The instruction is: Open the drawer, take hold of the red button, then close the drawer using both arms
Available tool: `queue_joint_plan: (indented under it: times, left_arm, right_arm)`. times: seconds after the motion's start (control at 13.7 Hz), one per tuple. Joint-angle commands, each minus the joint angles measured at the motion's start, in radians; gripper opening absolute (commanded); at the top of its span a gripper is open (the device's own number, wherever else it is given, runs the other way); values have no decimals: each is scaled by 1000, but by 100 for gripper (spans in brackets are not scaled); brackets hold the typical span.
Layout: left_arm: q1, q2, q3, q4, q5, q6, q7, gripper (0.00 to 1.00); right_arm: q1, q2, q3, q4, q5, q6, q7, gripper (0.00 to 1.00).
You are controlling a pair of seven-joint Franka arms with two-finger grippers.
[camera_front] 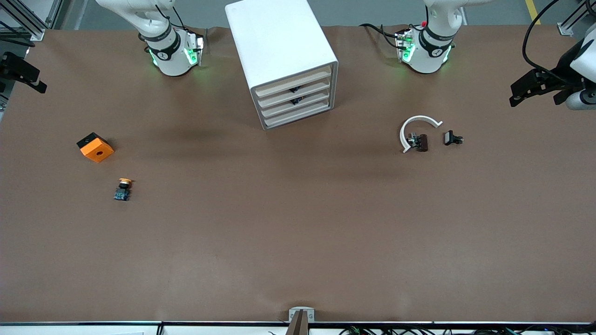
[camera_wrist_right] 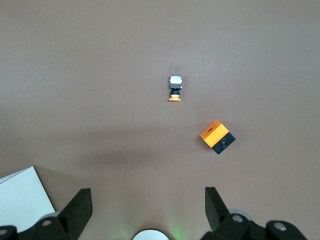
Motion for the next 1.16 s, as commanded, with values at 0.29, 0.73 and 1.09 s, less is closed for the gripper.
queue_joint_plan:
  times: [0.29, 0.73, 1.09]
  left_arm:
    - [-18, 132, -8, 20, -7, -10, -10, 100]
    - [-133, 319, -56, 21, 9, 16, -564, 100]
    - [-287, 509, -56, 61, -90, 39, -1186, 100]
  right_arm:
    - [-4, 8, -4, 11, -11, -11, -3, 100]
    - [-5, 136, -2, 47, -28, -10, -72, 100]
    - [-43, 281, -5, 97, -63, 32, -184, 100]
